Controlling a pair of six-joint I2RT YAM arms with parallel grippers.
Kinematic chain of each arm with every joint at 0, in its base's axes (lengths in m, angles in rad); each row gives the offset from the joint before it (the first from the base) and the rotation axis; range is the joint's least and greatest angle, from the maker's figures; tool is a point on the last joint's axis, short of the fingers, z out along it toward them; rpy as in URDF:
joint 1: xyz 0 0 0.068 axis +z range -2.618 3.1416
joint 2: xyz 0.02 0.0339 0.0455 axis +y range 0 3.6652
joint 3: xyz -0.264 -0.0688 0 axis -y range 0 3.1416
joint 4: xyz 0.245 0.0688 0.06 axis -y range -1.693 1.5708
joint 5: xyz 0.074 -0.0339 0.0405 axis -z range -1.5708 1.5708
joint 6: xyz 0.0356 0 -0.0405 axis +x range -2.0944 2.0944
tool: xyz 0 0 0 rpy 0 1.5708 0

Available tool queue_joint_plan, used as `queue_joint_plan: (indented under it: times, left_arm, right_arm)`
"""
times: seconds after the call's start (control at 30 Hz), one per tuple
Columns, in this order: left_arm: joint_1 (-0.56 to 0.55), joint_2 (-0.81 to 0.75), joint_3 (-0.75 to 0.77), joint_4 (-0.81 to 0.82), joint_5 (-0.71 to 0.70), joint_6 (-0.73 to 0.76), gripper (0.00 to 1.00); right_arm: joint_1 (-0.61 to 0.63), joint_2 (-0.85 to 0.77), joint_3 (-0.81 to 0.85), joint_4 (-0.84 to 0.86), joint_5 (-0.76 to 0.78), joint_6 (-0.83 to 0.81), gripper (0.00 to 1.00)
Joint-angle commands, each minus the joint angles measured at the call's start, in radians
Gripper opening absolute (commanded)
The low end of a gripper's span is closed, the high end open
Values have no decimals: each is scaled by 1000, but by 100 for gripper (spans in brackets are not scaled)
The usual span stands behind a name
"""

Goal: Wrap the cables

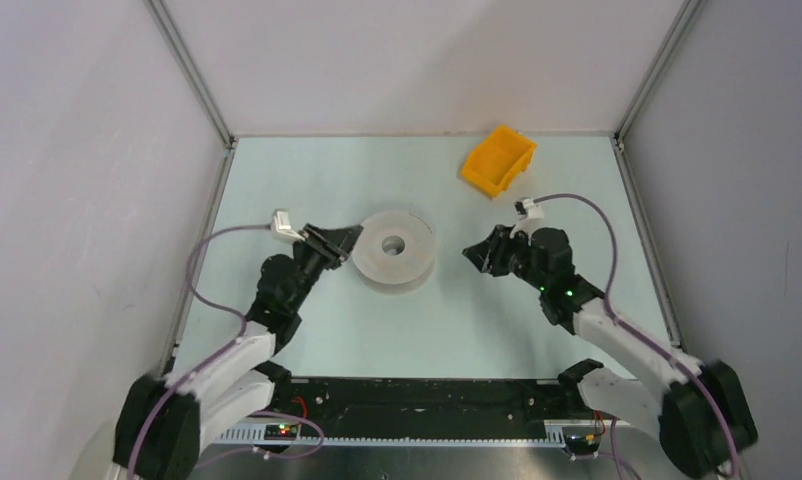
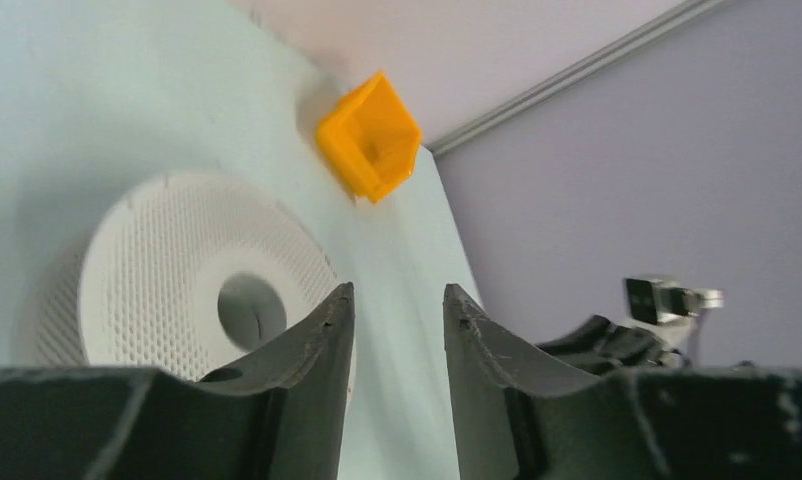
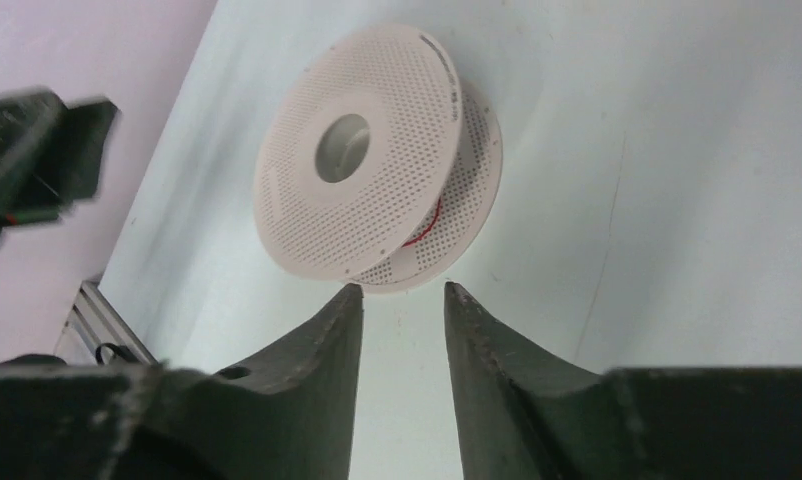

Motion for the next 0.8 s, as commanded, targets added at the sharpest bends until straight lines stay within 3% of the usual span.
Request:
queue_joint_plan:
  times: [0.0, 0.13, 0.17, 0.2, 0.27, 0.3, 0.33, 0.43, 0.53, 0.77]
  left_arm:
    - [-21, -305, 190, -512, -87, 360, 43]
    - [-30, -498, 305, -764, -121, 543, 54]
    - [-30, -519, 329, -800, -115, 562, 64]
    - [-30, -555, 338, -860, -97, 587, 68]
    - [-31, -599, 349, -922, -45, 605, 82]
    - [-31, -630, 344, -937, -24, 608, 95]
    - [-31, -645, 339, -958, 23, 606, 99]
    - [-31, -722, 299, -964, 114, 597, 100]
    - [-31, -780, 262, -968, 209, 621, 100]
    - [-31, -915, 240, -1019, 147, 629, 100]
  right_arm:
    - [29, -259, 28, -252, 56, -237, 44]
    - [41, -431, 70, -413, 75, -285, 68]
    - [44, -456, 77, -436, 81, -283, 75]
    - [45, -502, 86, -472, 82, -270, 92]
    - [48, -560, 92, -510, 77, -250, 99]
    - [49, -576, 93, -533, 62, -245, 99]
    - [50, -606, 98, -548, 48, -240, 99]
    - [59, -668, 106, -605, 5, -218, 99]
    - [78, -704, 107, -639, 73, -160, 99]
    - [100, -757, 110, -690, 143, -160, 100]
